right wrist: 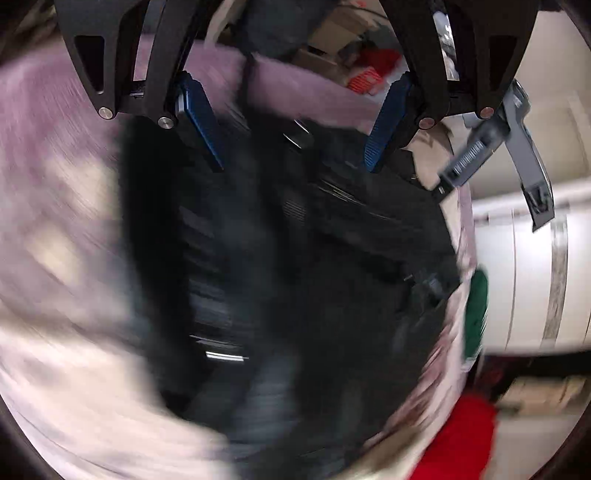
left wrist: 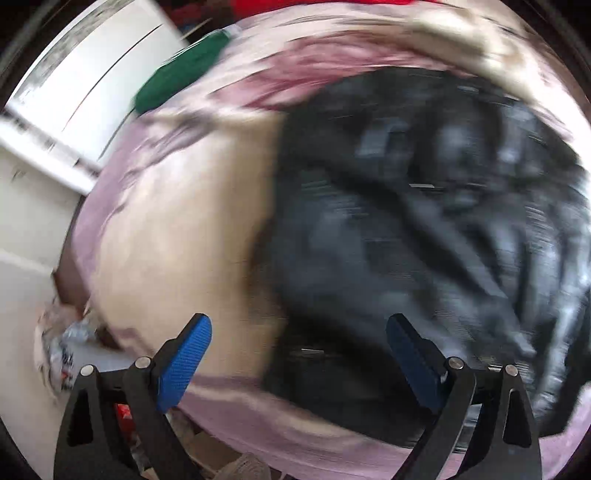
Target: Fold large clothes
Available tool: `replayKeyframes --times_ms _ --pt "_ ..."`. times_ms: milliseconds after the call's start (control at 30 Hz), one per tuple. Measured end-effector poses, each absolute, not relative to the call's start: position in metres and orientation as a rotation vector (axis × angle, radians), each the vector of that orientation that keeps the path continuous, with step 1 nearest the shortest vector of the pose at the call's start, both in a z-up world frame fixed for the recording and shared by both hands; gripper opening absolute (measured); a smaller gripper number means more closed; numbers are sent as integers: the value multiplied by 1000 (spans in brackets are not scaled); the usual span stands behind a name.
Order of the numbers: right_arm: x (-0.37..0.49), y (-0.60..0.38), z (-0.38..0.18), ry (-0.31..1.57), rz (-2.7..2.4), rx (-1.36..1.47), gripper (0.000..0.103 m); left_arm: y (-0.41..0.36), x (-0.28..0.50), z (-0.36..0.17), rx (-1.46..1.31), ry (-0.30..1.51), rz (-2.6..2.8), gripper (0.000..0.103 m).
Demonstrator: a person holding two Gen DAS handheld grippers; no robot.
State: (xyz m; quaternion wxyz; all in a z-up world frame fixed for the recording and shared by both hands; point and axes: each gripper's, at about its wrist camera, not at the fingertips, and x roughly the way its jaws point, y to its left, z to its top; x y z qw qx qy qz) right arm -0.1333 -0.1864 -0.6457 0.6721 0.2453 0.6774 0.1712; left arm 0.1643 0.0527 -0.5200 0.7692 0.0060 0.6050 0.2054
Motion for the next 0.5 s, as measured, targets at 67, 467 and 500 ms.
replayKeyframes --times_ms 67,467,500 --pt "-107 -139 -660 1542 476 429 78 80 155 -522 -11 1299 497 97" --pt "-163 -69 -685 1571 483 -16 9 134 142 -534 -81 1322 574 97" --pt "-178 -85 -672 1560 452 66 8 136 143 -531 -89 1315 567 97"
